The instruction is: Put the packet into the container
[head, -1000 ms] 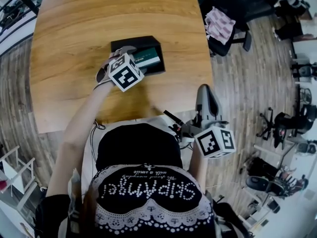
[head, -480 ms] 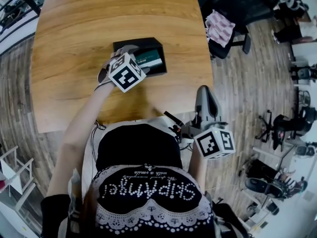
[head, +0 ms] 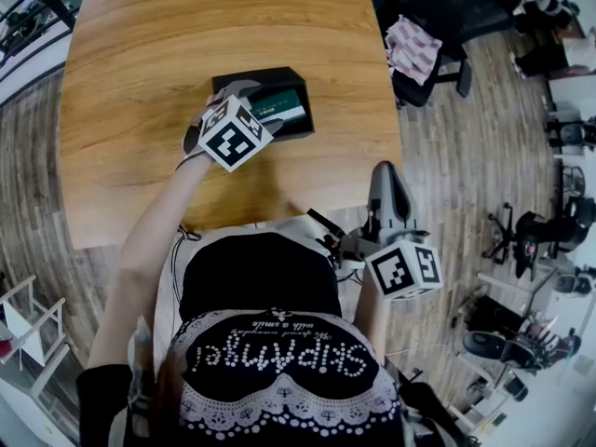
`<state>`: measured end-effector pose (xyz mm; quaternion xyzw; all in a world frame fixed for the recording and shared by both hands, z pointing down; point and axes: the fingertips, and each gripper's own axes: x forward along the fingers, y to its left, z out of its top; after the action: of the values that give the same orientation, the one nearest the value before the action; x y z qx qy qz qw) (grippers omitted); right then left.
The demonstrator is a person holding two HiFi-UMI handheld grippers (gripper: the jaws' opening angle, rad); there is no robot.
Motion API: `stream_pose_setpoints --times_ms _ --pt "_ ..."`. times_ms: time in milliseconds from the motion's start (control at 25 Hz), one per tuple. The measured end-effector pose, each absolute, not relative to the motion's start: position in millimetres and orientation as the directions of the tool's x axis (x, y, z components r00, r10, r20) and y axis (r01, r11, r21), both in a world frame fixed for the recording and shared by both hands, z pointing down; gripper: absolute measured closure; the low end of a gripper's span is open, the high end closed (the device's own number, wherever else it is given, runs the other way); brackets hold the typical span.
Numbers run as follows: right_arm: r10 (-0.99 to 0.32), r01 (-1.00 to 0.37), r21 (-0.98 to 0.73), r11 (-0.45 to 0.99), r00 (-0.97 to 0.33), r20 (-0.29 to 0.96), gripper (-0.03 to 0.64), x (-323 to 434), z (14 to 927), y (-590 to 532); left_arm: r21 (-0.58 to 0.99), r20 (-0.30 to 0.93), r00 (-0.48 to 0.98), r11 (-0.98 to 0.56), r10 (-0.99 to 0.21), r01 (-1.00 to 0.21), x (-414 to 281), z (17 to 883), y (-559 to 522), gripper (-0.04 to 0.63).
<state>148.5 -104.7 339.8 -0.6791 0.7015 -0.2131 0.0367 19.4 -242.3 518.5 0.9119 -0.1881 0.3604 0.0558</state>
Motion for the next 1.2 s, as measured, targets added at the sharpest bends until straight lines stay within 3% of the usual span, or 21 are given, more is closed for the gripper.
stream_pose_setpoints --times_ms 120,240,480,680,880,1200 --pt "-0.969 -0.936 -0.353 -0.015 -0.074 0.237 0.577 149.5 341.8 -102.5 -0.053 0.648 0.682 -0.914 -0.338 -0.403 18.9 508.5 -246.0 0.253" --pt "-0.969 -0.936 -0.351 -0.003 -0.083 0.232 0.577 149.3 342.9 -103.9 -0.079 0.613 0.688 -0.896 -0.389 -0.437 17.5 500.3 -251.6 0.350" --pt "-0.968 -0.936 -0.352 0.028 -0.113 0.222 0.578 147.4 341.0 -109.9 -0.083 0.594 0.691 -0.885 -0.413 -0.457 15.2 494.9 -253.2 0.419" --pt "-0.966 -0.933 -0.357 0.049 -0.135 0.220 0.578 155.2 340.9 -110.9 -0.103 0.590 0.671 -0.866 -0.449 -0.489 14.5 491.3 -254.9 0.534" --pt "-0.967 -0.930 -0.361 0.064 -0.147 0.207 0.577 172.2 333.7 -108.6 -0.126 0.572 0.631 -0.817 -0.524 -0.563 6.8 477.0 -260.4 0.561" --pt "-0.959 -0.933 -0.345 0.104 -0.185 0.212 0.578 203.6 331.5 -100.2 -0.132 0.438 0.574 -0.680 -0.692 -0.721 -13.4 423.7 -267.0 0.565"
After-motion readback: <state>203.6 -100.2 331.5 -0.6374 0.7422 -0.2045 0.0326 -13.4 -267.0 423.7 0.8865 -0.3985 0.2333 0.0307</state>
